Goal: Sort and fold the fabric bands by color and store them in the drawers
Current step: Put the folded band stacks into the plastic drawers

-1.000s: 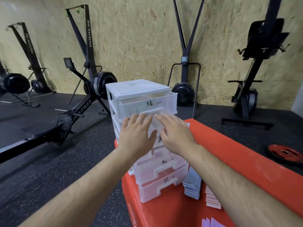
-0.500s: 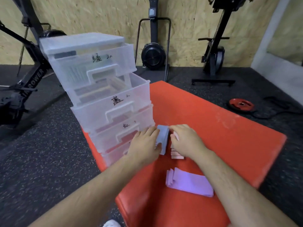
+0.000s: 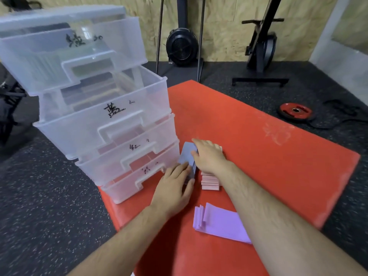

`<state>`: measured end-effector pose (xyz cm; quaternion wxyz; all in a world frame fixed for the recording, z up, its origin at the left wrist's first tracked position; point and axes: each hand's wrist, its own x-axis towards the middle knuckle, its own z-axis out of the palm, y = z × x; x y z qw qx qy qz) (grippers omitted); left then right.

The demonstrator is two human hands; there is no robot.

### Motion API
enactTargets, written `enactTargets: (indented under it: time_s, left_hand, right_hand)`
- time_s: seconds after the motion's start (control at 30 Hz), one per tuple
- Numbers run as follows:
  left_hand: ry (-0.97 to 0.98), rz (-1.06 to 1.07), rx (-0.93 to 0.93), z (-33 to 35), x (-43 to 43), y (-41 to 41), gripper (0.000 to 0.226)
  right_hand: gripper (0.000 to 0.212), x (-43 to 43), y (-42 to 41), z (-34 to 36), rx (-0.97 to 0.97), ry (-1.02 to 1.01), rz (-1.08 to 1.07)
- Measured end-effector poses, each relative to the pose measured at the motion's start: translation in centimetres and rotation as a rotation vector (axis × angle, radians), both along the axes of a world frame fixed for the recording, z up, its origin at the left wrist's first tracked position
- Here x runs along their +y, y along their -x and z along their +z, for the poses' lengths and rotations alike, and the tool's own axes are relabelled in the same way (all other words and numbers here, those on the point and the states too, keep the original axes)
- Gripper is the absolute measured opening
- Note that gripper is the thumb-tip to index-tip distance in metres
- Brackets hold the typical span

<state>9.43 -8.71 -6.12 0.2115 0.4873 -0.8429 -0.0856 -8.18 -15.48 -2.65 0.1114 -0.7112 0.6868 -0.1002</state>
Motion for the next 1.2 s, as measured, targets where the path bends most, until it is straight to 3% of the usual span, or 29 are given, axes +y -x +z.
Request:
enactTargets:
  time_s: [0.27,0.37,0.47,0.53,0.6,0.73,0.83,1.03,1.1,1.2]
  left_hand:
    - [0.015,0.035,0.095,0.7,1.1,0.1,0.036]
    - [0.068,0.092,0.139,2.5,1.8,0.2,0.027]
    - [0.115,0.130,0.308,4.7,2.3,0.2,0.048]
    - [-0.038,0.150,0.475,6.5,2.4,0.1,0.075]
    - [-0.249,0.110,0.646,8.6,2.5,0.0,0.085]
    - [-0.414,0.016,0.785,11.8,3.0,-1.3,0.041]
    - [-0.371,0.018,0.714,13.9,4.0,-3.1,0.031]
    - [-0.171,0.046,0.579,20.5,7.4,-6.8,0.032]
    - [-0.105,0.056,0.501,23.7,8.5,-8.4,0.035]
    - [0.010,0.081,0.310,28.6,8.8,-10.9,0.046]
  right_hand:
    - [0.049,0.0,0.1,2.8,-0.036,-0.026,0.005]
    - [0.041,1.6,0.1,5.3,-0.174,-0.095,0.053]
    - [0.027,3.7,0.5,8.9,-0.295,-0.112,0.106]
    - [0.022,5.2,0.8,11.4,-0.384,-0.112,0.133]
    - [0.021,6.6,1.1,13.6,-0.496,-0.102,0.168]
    - [0.026,8.7,1.5,16.8,-0.679,-0.028,0.223]
    - [0.029,9.6,1.5,17.8,-0.757,0.019,0.262]
    - [0.034,11.0,-1.1,19.2,-0.881,0.081,0.327]
    - [0.045,11.6,-2.4,20.1,-0.924,0.129,0.362]
    - [0.059,11.6,-4.4,22.5,-0.839,0.227,0.427]
